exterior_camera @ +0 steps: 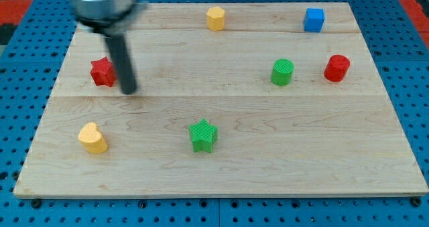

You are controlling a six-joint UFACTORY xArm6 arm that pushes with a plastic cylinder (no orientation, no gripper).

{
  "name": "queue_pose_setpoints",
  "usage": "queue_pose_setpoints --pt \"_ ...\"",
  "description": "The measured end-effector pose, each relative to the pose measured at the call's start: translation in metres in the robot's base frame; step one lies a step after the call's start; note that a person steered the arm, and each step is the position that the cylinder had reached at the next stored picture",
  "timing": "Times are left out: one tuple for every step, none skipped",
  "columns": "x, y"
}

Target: Drag the red star into the left side of the red circle

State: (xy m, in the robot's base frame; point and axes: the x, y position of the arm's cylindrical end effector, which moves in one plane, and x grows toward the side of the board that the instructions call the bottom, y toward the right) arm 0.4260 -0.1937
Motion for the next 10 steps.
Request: queue_pose_setpoints --pt "0.000 -0.043" --pt "-0.046 -0.063" --pt "-0.072 0.002" --pt "-0.072 0.146" --pt "-0.067 0.113" --pt "-0.077 0.045" --pt "-0.043 0.113" --pt "-0.023 0.171" --pt "-0.020 0.114" --pt "-0.017 0.077"
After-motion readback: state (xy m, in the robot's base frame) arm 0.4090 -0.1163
